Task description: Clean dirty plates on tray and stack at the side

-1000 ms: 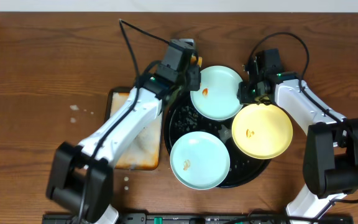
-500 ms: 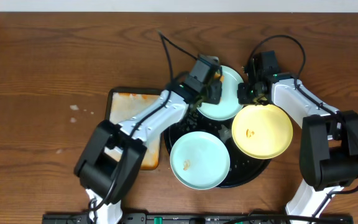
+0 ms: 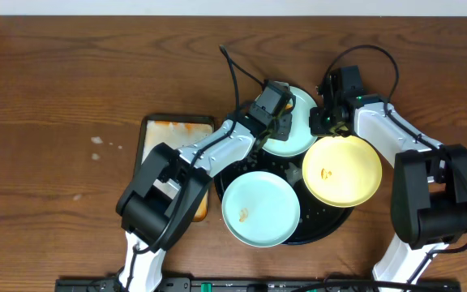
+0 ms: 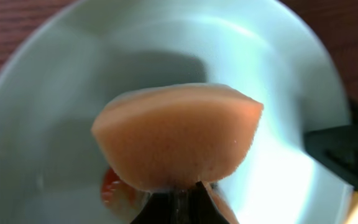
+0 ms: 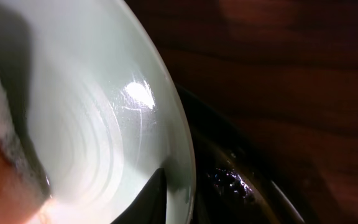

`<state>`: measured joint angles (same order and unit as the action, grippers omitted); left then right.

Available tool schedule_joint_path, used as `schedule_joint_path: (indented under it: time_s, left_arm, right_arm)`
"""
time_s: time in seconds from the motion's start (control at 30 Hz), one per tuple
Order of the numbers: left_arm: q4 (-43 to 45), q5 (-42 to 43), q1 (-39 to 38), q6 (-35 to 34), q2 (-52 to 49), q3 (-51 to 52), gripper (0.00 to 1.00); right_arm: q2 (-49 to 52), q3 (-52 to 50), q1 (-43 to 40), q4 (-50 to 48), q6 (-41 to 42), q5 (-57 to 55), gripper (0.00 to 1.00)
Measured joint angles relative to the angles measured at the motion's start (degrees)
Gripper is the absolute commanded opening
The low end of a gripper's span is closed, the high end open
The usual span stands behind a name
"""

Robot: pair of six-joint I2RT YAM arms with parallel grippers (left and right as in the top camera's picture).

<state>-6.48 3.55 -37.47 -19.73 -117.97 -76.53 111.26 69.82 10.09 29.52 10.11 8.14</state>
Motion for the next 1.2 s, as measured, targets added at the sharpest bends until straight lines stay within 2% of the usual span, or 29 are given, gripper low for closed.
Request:
schedule_joint_path:
  time_s: [0.37, 0.63, 0.87, 1.03, 1.2]
  left_arm:
    - [-4.4, -15.4, -0.7, 11.1, -0.8, -1.0, 0.08]
    - [-15.6, -22.1, -0.9, 13.8, -1.7, -6.7, 0.08]
    - [-24.2, -24.7, -0.6, 10.6, -0.3, -13.3, 0.09]
    - [-30.8, -25.4, 0.3, 5.6, 6.2, -13.4, 0.09]
    - [-41.8, -25.1, 3.3, -1.4, 14.2, -13.6, 0.09]
  right_arm:
    - [0.0, 0.5, 0.0, 1.3, 0.2, 0.2, 0.09]
    - [0.0, 0.5, 1.0, 1.9, 0.2, 1.4, 0.08]
    - [0.0, 0.5, 1.0, 2.0, 0.2, 1.0, 0.04]
    - [0.0, 0.6, 1.0, 2.0, 0.4, 0.9, 0.03]
    - [-1.2, 0.6, 1.0, 2.4, 0.3, -0.9, 0.01]
